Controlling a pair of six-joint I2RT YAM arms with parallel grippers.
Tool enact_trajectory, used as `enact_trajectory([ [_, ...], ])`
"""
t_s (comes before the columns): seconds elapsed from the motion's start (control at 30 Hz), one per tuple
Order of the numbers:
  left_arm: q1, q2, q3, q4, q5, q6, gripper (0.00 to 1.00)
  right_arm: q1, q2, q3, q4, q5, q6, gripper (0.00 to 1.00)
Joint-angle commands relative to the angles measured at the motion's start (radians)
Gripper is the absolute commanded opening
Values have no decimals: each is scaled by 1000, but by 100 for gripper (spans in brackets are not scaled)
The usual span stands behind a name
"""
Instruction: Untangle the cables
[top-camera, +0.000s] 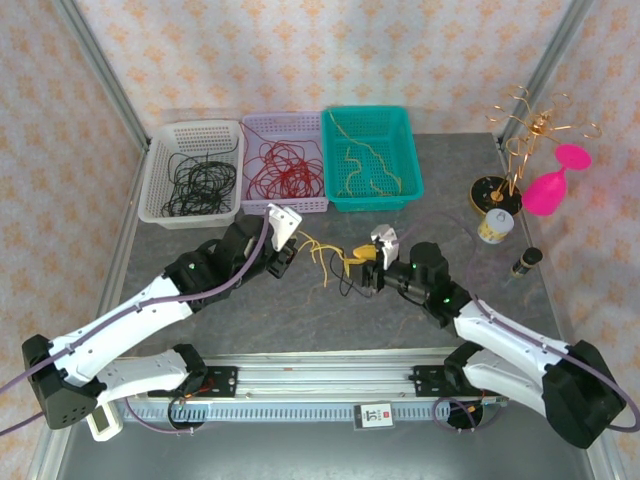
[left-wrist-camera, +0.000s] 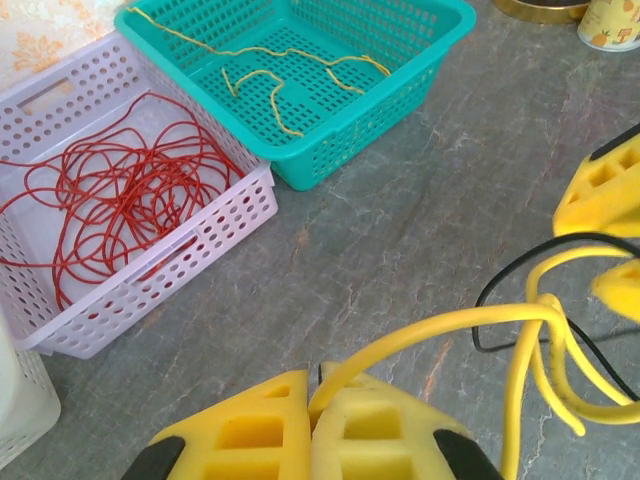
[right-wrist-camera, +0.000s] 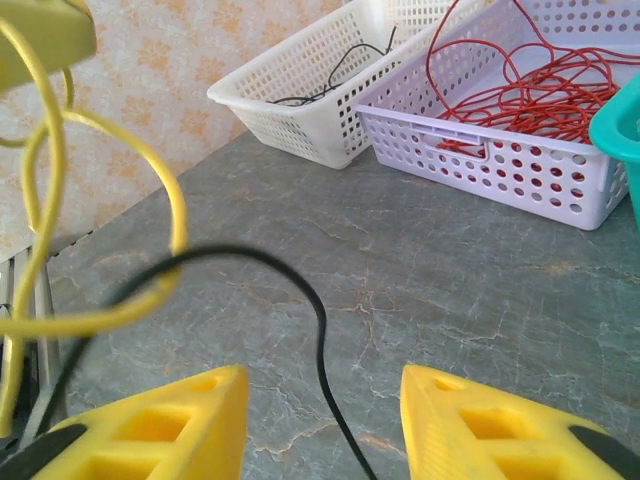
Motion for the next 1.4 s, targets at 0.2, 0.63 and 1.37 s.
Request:
enact_trajectory([
  [0.2, -4, 19, 24, -14, -23, 3, 0, 7, -154, 131, -285, -26, 135, 45],
  [0.63, -4, 21, 46, -50, 19, 20, 0, 6, -181, -81, -54, 315, -7, 37],
  [1.37, -4, 41, 65, -93, 82, 44, 0, -16, 150, -18, 191, 82, -276, 43],
])
